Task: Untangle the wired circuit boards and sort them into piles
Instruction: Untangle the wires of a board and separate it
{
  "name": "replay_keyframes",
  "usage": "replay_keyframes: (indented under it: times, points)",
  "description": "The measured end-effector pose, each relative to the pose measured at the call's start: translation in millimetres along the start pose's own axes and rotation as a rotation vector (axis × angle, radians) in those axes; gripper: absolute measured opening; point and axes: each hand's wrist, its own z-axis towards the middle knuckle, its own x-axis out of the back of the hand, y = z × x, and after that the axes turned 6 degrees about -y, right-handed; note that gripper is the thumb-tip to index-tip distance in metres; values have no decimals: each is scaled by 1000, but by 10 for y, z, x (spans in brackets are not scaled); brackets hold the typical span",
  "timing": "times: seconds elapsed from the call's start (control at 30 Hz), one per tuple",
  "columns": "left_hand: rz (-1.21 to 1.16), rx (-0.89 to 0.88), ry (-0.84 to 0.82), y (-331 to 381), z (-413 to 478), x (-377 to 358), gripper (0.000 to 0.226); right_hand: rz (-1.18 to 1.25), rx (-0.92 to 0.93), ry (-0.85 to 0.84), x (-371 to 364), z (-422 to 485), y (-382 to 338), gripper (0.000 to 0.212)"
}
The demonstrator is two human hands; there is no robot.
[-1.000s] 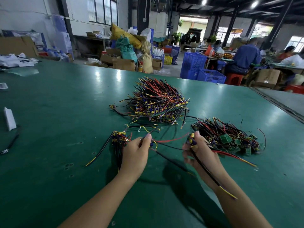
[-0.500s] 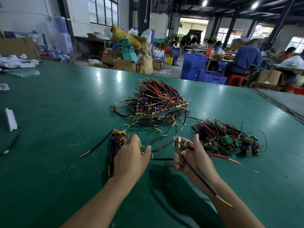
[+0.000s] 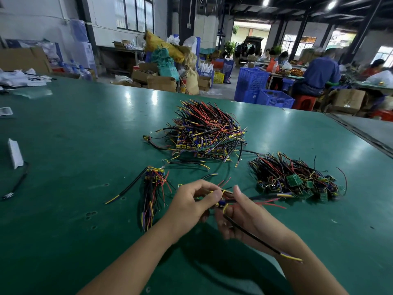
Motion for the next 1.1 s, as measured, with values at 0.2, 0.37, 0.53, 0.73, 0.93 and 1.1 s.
replay_keyframes:
  times: [0.2, 0.37, 0.53, 0.73, 0.93, 1.1]
  points:
    - [-321, -18, 194, -13, 27, 21, 27, 416, 74, -136, 131, 19, -55, 64]
    - [-534, 10, 223, -15, 55, 29, 29, 231, 166, 183, 120, 115, 62, 33]
    - [-454, 48, 194, -59, 44, -6, 26, -202, 341, 513, 61, 167, 123, 40]
    - [-299, 49, 128, -109, 41, -51, 18, -282, 438, 392, 37, 95, 108, 24]
    - [341, -98, 207, -171, 3, -13, 22, -499, 407, 462, 10, 124, 151, 18]
    - [585, -252, 262, -141, -1, 20, 27, -858, 449, 499, 15, 105, 158, 32]
